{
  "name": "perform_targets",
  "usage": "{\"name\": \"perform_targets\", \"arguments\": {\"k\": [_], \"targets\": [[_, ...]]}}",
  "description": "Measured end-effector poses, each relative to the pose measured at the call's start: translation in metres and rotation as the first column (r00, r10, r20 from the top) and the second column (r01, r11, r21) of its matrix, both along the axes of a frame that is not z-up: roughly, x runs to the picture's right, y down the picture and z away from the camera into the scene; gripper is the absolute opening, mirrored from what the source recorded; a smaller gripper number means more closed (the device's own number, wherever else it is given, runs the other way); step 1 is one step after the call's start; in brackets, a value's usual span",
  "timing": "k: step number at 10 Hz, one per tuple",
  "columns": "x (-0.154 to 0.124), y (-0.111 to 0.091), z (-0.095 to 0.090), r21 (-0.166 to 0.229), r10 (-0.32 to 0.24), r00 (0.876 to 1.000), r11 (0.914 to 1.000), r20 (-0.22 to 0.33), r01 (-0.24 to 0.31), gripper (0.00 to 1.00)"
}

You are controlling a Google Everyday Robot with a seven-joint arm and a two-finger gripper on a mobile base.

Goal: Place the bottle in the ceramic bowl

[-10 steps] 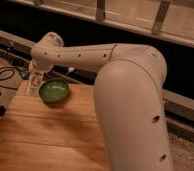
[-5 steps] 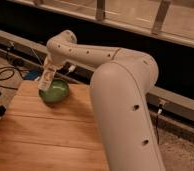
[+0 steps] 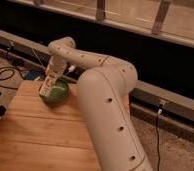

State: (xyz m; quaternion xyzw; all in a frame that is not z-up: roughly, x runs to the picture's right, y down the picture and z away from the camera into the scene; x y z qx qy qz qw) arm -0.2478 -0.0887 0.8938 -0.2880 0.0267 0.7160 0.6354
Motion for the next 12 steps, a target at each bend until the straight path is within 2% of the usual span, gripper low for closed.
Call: {"name": "perform_targets", "arguments": {"k": [3, 4, 7, 8, 12], "targets": [[0.0023, -0.0006, 0.0014, -0.003, 0.002, 1.0, 1.0, -0.002, -0.002, 0.35], [0.0015, -0.0002, 0.0014, -0.003, 0.001, 1.0, 1.0, -0.001, -0.001, 0.48], [0.0, 0.0002, 0.0011, -0.003, -0.001, 1.0, 1.0, 0.0, 0.001, 0.75], [0.0008, 0.0, 0.0013, -0.003, 0.0, 1.0, 1.0, -0.001, 0.0, 0.8], [0.0022, 0.0, 0.0019, -0.004, 0.001, 1.0, 1.0, -0.002, -0.001, 0.8]]}}
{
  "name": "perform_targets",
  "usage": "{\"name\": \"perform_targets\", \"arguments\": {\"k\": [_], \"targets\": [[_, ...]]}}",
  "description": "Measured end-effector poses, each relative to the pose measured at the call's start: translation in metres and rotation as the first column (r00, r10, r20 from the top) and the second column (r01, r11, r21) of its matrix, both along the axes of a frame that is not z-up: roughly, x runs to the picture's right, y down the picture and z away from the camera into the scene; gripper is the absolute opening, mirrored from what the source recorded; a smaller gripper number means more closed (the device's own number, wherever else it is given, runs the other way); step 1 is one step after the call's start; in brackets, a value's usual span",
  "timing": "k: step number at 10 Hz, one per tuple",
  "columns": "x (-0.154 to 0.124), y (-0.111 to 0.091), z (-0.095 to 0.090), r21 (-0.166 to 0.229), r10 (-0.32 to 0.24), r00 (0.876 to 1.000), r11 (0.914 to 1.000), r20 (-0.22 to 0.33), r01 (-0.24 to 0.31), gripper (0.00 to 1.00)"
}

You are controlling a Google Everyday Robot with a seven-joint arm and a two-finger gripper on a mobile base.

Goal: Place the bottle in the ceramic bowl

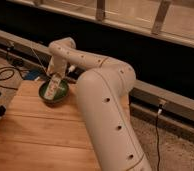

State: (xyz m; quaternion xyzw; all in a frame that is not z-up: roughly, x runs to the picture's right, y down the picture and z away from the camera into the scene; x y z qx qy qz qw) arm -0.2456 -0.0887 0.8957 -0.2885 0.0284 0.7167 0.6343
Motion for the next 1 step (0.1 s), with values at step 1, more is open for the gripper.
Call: {"name": "perform_targets", "arguments": {"k": [1], "targets": [[-0.0004, 0.0002, 0.0, 0.0, -0.001, 1.0, 1.0, 0.0, 0.001, 0.8]]}}
